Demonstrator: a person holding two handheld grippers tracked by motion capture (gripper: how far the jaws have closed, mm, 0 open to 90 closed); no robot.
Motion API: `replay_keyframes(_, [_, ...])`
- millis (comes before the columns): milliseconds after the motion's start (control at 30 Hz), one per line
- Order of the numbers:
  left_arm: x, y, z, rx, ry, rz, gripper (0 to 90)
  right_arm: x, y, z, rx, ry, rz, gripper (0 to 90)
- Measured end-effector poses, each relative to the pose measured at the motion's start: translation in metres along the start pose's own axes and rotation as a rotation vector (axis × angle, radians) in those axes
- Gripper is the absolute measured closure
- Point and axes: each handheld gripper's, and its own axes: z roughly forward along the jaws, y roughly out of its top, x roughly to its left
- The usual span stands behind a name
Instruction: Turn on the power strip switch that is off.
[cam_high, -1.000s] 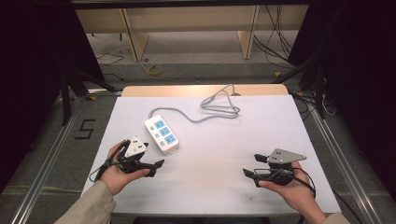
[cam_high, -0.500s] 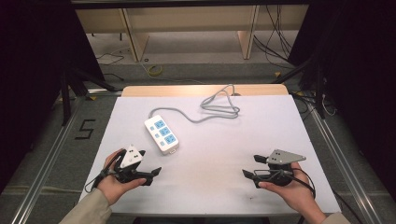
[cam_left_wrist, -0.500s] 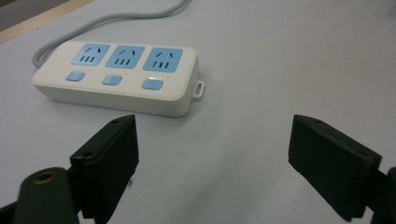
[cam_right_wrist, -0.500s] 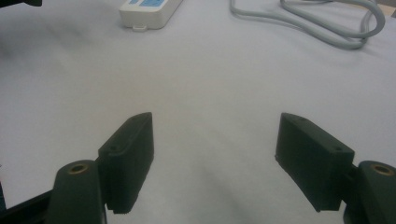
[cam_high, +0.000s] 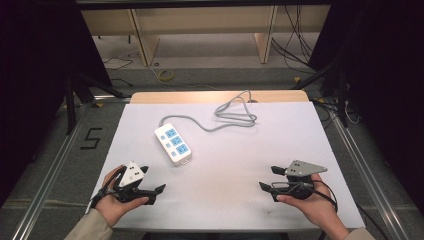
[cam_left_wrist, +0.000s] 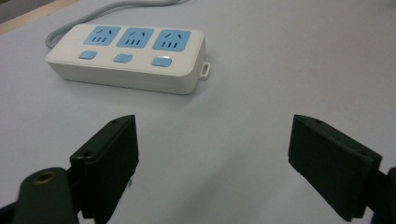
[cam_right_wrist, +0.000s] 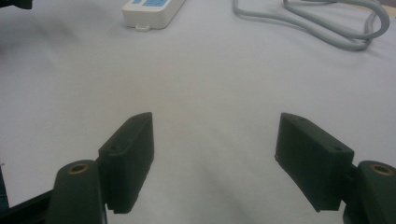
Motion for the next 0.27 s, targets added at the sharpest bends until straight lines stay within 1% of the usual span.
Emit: replay_keyframes(267, [0.0015, -0.0007, -0.0002, 0.007, 0.003, -0.007, 15.7, -0.0021, -0.0006, -0.0015, -0.002, -0.002, 0.005, 28.6])
